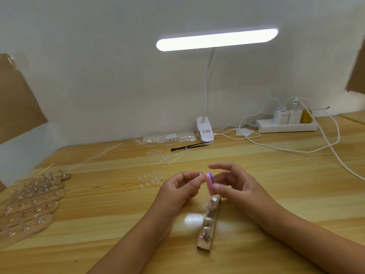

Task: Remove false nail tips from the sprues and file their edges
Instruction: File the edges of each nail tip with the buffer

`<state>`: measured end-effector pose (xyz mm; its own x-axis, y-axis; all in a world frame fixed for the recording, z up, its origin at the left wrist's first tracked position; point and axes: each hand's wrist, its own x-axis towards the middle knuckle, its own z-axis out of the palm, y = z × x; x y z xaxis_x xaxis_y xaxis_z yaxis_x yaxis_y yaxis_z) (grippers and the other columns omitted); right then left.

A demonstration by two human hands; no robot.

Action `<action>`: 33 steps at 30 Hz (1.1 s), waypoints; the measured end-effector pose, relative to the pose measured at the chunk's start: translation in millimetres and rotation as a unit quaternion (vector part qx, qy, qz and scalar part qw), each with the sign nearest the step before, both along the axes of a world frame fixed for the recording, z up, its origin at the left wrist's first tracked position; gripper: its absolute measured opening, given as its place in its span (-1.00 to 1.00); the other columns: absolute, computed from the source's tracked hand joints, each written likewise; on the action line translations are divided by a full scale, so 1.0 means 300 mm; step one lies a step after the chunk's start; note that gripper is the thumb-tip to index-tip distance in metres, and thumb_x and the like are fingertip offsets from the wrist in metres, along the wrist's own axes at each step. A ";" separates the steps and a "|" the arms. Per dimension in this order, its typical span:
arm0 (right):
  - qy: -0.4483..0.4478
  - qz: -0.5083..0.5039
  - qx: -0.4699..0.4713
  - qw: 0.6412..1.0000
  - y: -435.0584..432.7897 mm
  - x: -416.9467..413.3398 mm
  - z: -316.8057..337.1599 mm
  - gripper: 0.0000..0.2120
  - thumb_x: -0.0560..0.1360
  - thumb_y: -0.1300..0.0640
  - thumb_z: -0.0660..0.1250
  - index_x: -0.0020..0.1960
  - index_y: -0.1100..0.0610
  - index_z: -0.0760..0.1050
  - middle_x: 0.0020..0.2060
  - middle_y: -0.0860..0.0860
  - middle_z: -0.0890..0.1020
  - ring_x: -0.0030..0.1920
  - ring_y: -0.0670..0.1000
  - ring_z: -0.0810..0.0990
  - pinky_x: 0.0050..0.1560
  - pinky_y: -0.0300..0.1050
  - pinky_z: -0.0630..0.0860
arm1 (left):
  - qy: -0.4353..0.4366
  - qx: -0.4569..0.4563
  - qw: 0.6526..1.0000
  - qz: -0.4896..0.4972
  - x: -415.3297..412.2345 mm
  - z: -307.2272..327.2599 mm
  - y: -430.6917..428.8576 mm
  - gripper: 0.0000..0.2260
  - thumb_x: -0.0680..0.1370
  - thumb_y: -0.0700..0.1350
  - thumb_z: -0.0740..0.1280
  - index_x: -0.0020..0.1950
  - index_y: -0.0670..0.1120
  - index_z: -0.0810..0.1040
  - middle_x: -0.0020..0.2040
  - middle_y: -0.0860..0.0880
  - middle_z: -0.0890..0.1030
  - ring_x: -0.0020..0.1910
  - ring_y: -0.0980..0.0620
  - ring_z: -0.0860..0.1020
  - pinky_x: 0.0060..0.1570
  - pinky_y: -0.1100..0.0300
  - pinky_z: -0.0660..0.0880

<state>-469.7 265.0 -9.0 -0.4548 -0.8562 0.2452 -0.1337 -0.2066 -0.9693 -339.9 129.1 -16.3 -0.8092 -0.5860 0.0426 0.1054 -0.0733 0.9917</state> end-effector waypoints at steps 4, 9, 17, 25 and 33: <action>0.037 -0.016 -0.033 0.999 0.002 0.012 0.002 -0.71 0.46 0.23 0.43 0.17 0.06 0.58 -0.10 0.06 0.70 -0.06 0.01 0.67 -0.06 -0.17 0.60 | -0.013 -0.026 1.000 -0.009 -0.001 -0.003 0.003 -0.68 0.32 0.14 0.55 0.02 0.09 0.71 -0.08 0.06 0.71 -0.11 0.18 0.60 0.03 0.21 0.52; 0.024 0.002 -0.037 0.999 -0.003 0.018 -0.003 -0.69 0.39 0.11 0.43 0.11 0.16 0.59 -0.10 0.10 0.71 -0.05 0.08 0.70 -0.07 -0.17 0.60 | -0.020 -0.039 0.999 -0.014 0.001 -0.002 0.007 -0.66 0.34 0.15 0.53 0.04 0.05 0.70 -0.04 0.03 0.72 -0.08 0.15 0.64 0.00 0.24 0.53; 0.000 -0.034 -0.070 0.997 -0.003 0.011 -0.006 -0.74 0.37 0.11 0.46 0.01 0.17 0.55 -0.12 0.11 0.71 -0.11 0.05 0.70 -0.08 -0.20 0.59 | -0.024 -0.039 0.999 -0.010 -0.002 -0.002 0.006 -0.67 0.33 0.15 0.53 0.01 0.02 0.71 -0.08 0.04 0.71 -0.11 0.17 0.61 0.04 0.17 0.50; -0.010 -0.048 -0.076 0.996 -0.003 0.004 -0.008 -0.73 0.38 0.10 0.46 0.04 0.16 0.56 -0.08 0.13 0.70 -0.03 0.11 0.70 0.03 -0.09 0.62 | -0.027 -0.047 0.999 -0.007 -0.003 -0.001 0.007 -0.63 0.32 0.13 0.52 0.04 -0.03 0.70 -0.21 0.14 0.66 -0.24 0.26 0.55 -0.12 0.32 0.45; 0.001 -0.001 -0.050 0.999 -0.004 0.004 -0.013 -0.77 0.42 0.11 0.44 0.04 0.17 0.55 -0.08 0.14 0.70 -0.03 0.14 0.69 -0.01 -0.06 0.63 | -0.023 -0.054 0.998 -0.014 0.001 -0.006 0.005 -0.59 0.28 0.21 0.53 0.01 0.01 0.71 -0.12 0.06 0.71 -0.15 0.20 0.61 -0.04 0.25 0.49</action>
